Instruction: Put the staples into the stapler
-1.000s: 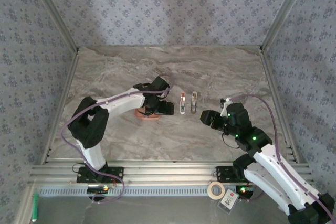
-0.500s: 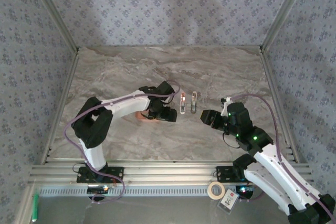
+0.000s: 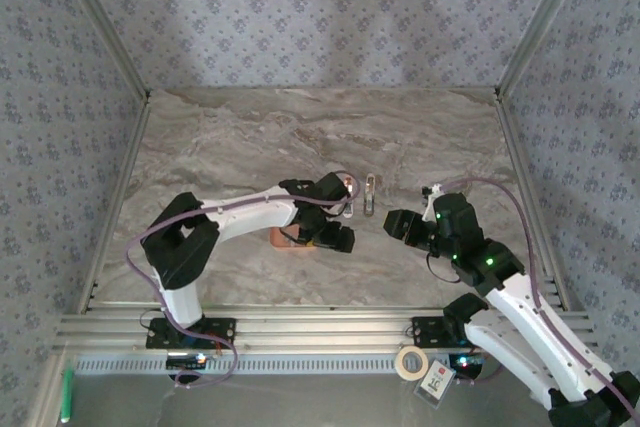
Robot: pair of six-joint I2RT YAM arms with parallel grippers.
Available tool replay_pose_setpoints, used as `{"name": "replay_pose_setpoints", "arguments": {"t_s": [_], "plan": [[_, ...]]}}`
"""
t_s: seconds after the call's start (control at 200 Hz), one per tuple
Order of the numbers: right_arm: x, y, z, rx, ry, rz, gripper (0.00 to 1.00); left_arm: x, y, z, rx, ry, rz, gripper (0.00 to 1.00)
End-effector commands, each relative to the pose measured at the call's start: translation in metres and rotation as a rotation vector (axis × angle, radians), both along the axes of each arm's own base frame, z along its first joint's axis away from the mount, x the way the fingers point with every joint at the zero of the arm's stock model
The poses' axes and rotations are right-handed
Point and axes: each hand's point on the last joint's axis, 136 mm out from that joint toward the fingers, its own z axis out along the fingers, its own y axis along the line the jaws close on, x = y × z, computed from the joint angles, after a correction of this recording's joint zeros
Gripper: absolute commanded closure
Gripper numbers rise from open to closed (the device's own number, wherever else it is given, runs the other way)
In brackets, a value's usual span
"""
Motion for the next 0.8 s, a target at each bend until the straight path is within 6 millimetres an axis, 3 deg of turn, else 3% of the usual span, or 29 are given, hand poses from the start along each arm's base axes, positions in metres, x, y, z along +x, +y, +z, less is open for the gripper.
{"name": "replay_pose_setpoints", "arguments": {"t_s": [0.0,0.225,0.41,0.6,0.795], "plan": [[-0.004,0.001,0.006,-0.021,0.015,0.019,0.49,-0.012,-0.008,0.021,-0.088,0.012,0.007,0.19],[0.002,0.006,0.012,-0.087,-0.020,0.060,0.49,0.007,0.009,0.052,-0.123,-0.106,0.063,0.17],[0.014,0.018,0.016,-0.188,-0.106,0.155,0.50,0.036,0.050,0.078,-0.156,-0.189,0.127,0.17],[0.029,0.052,0.018,-0.318,-0.193,0.396,0.53,0.074,0.103,0.085,-0.177,-0.217,0.240,0.17],[0.034,0.093,0.012,-0.487,-0.310,0.716,0.51,0.098,0.146,0.084,-0.207,-0.256,0.318,0.17]]}}
